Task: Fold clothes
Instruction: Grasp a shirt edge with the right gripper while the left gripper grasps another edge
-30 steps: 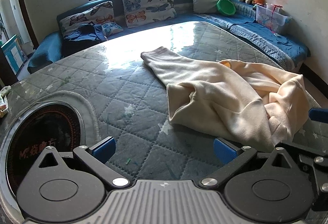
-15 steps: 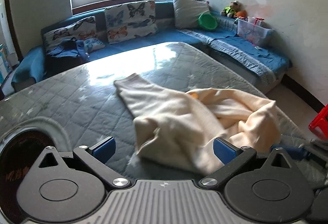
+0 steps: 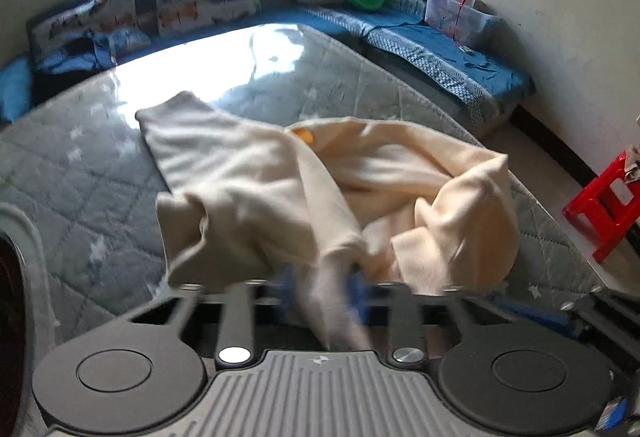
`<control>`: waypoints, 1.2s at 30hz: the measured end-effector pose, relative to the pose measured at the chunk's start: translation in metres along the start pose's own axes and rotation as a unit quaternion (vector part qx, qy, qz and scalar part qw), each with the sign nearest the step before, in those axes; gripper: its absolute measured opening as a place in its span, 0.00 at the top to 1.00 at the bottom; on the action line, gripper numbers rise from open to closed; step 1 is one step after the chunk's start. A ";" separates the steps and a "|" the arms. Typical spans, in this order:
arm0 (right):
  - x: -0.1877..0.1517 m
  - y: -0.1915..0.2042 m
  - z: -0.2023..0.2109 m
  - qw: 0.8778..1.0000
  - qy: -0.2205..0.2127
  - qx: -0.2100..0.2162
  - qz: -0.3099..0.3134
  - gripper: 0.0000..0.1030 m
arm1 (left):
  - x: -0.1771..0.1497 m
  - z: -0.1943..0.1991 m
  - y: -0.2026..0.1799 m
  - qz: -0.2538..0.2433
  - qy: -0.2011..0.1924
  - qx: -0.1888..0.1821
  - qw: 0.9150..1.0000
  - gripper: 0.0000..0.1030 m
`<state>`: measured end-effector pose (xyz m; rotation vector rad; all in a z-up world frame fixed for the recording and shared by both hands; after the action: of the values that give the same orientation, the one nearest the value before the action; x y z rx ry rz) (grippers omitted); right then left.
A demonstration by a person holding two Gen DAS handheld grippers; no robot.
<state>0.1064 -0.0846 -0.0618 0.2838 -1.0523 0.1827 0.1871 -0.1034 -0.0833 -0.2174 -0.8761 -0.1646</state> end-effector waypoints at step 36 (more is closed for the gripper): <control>0.016 0.093 -0.064 0.988 0.029 0.125 0.082 0.35 | -0.113 0.194 0.140 0.073 -0.030 0.068 0.995 0.87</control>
<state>0.1406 0.0236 -0.0643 0.4157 -0.9960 0.4699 0.0040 0.0869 -0.0673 -0.1589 -0.9229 0.0383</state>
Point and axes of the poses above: each gripper's, at about its wrist camera, not at the fingertips, and z roughly against the way its jaws point, y to its left, x to its top, the point moved 10 cm from there along -z, roughly the way its jaws point, and after that the axes turned 14 degrees about -y, right-handed, at the moved point
